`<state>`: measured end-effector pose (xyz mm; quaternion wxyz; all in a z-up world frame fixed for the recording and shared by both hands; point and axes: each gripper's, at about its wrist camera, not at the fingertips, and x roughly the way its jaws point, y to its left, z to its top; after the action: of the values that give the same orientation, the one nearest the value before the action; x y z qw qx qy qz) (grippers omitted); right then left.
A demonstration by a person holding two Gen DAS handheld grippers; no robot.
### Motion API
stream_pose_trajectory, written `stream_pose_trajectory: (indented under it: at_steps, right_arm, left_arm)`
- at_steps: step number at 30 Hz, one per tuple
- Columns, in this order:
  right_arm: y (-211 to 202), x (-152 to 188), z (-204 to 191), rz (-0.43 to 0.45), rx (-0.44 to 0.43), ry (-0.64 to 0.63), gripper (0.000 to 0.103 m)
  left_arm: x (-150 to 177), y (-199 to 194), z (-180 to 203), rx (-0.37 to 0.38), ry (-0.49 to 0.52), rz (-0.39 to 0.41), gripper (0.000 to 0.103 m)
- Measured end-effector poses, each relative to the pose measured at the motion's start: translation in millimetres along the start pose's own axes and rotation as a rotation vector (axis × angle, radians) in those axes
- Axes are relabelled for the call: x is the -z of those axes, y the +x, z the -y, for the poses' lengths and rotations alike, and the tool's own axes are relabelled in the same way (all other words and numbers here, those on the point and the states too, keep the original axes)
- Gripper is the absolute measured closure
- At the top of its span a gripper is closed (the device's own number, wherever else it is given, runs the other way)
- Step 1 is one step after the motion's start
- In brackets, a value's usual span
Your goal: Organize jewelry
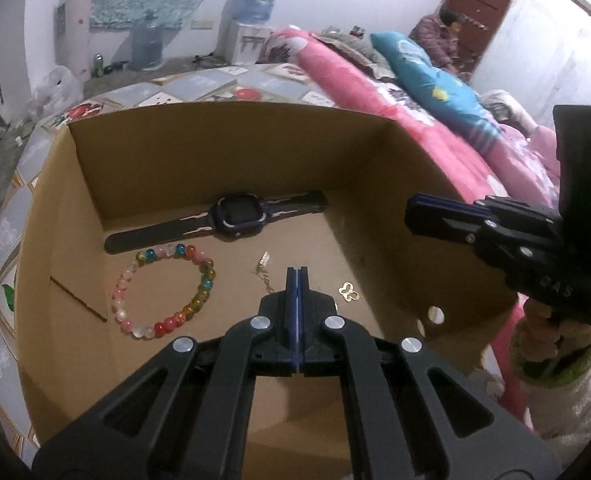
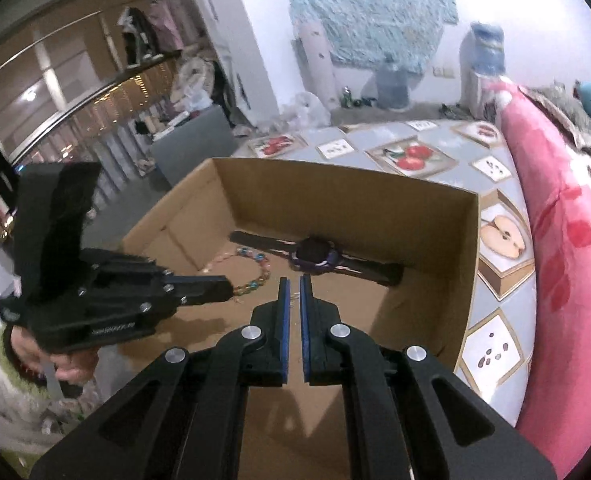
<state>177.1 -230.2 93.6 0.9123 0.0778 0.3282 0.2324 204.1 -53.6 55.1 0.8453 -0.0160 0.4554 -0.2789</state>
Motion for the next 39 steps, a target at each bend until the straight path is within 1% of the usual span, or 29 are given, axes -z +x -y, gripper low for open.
stream_pose_trajectory:
  at_steps: [3, 6, 8, 9, 10, 14, 18, 21, 22, 24, 25, 27, 29, 30, 32, 33, 37, 39]
  right_arm:
    - [-1, 0, 5, 0.009, -0.005, 0.014, 0.097]
    - [-7, 2, 4, 0.023, -0.013, 0.020, 0.096]
    - [-11, 3, 6, 0.030, -0.009, 0.029, 0.093]
    - [-12, 3, 9, 0.033, -0.006, 0.034, 0.089]
    - [-15, 4, 10, 0.041, -0.003, 0.041, 0.086]
    - [-29, 5, 12, 0.072, -0.003, 0.056, 0.085]
    - [-61, 12, 7, 0.154, -0.018, 0.054, 0.079]
    - [-94, 28, 2, 0.239, -0.029, 0.045, 0.073]
    - [-108, 39, -1, 0.273, -0.033, 0.041, 0.070]
    - [-125, 54, -5, 0.307, -0.030, 0.035, 0.068]
    - [-136, 68, -8, 0.324, -0.022, 0.034, 0.067]
    - [-146, 86, -11, 0.333, -0.011, 0.042, 0.065]
    - [-154, 110, -14, 0.321, 0.006, 0.069, 0.065]
    - [-154, 118, -14, 0.310, 0.012, 0.082, 0.065]
    - [-150, 138, -14, 0.268, 0.009, 0.133, 0.065]
    - [-143, 149, -14, 0.236, -0.004, 0.168, 0.065]
    - [-115, 176, -15, 0.134, -0.050, 0.251, 0.065]
    - [-96, 183, -21, 0.080, -0.077, 0.265, 0.065]
  left_arm:
    - [-1, 2, 2, 0.001, -0.005, -0.003, 0.098]
    - [0, 2, 3, 0.007, 0.000, -0.002, 0.089]
    - [0, 1, 3, -0.001, -0.004, -0.001, 0.079]
    - [-1, 1, 2, 0.000, -0.009, -0.001, 0.078]
    - [-1, 0, 2, 0.000, -0.013, 0.001, 0.078]
    - [-1, -10, 3, -0.012, -0.021, 0.025, 0.073]
    - [7, -34, 8, -0.026, 0.001, 0.081, 0.068]
    - [22, -61, 11, -0.026, 0.021, 0.142, 0.061]
    - [28, -69, 12, -0.024, 0.029, 0.161, 0.057]
    - [44, -87, 13, -0.012, 0.044, 0.198, 0.051]
    - [53, -95, 13, -0.010, 0.051, 0.210, 0.047]
    - [73, -109, 13, -0.005, 0.061, 0.231, 0.042]
    - [94, -120, 12, 0.010, 0.061, 0.236, 0.034]
    - [103, -122, 11, 0.019, 0.058, 0.231, 0.031]
    - [122, -121, 11, 0.036, 0.049, 0.196, 0.024]
    - [132, -118, 13, 0.031, 0.049, 0.170, 0.023]
    - [158, -96, 18, -0.018, 0.042, 0.094, 0.021]
    - [170, -80, 20, -0.069, 0.046, 0.051, 0.021]
